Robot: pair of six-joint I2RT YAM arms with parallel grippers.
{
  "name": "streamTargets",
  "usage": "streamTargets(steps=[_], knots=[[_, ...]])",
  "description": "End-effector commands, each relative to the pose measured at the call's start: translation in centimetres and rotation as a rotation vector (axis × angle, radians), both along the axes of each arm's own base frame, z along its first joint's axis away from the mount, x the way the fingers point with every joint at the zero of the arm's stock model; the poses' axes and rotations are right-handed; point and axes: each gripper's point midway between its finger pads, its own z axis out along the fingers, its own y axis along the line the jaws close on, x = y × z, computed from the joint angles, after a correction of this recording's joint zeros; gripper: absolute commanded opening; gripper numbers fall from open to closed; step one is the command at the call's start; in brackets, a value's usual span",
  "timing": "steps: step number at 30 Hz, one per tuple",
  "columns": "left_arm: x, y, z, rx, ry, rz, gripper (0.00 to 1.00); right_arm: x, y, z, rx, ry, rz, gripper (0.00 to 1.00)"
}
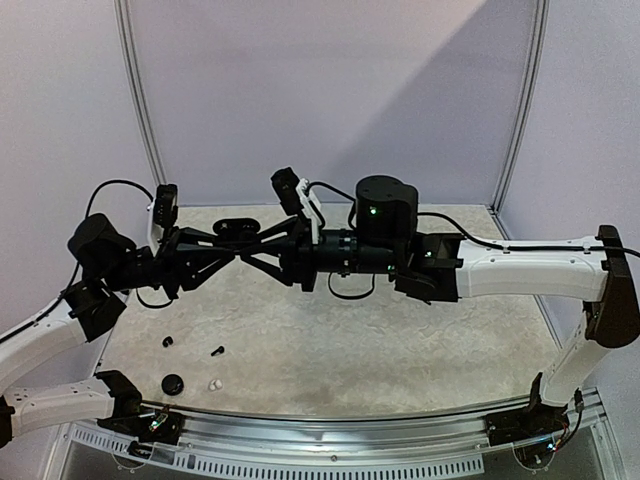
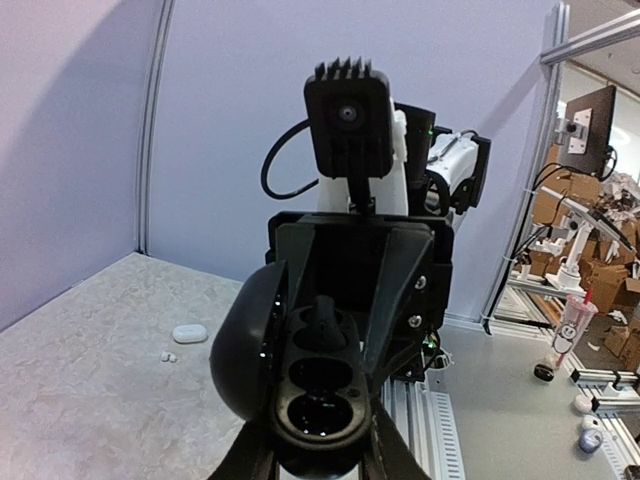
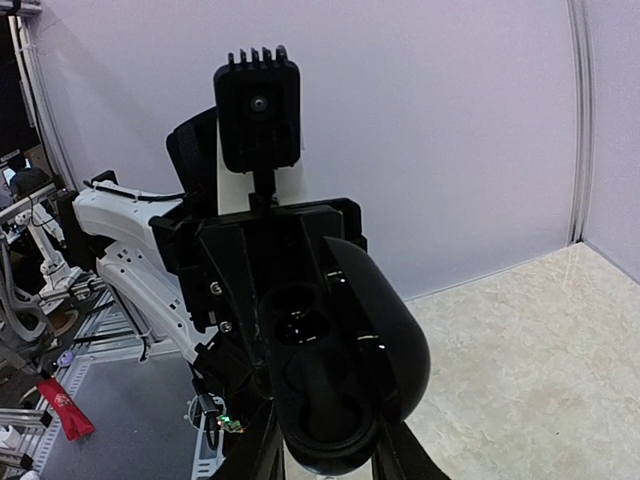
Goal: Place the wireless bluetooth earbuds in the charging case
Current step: Pass from the left arm to the right, then pick up the left earbud from the corner of the board.
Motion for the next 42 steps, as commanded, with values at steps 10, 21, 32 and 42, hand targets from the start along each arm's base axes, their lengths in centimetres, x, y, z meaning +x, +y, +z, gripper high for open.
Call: streamTargets(steps=[10,21,32,42], knots=[[-0.5,-0.4,0.9,-0.011,-0.016,-0.026,0.0,-1.2,0.3,1.2,0.033,-0.035,0.066,0.06],[1.1,0.2,-2.7,0.104,0.031,0.086,0.96,-0.4,-0.7,0.5,0.01,-0.055,-0.003,0.0],[0.4,5.4,-10.5,0.625,0.049,0.206,0.99,2.1,-3.1,-1.6,-0.05,-0.048,-0.148,0.0],[4.8,14.1,-14.1,0.992,0.439,0.33,0.87,4.0,-5.6,-4.1,-0.074,-0.041,-0.228,0.0]])
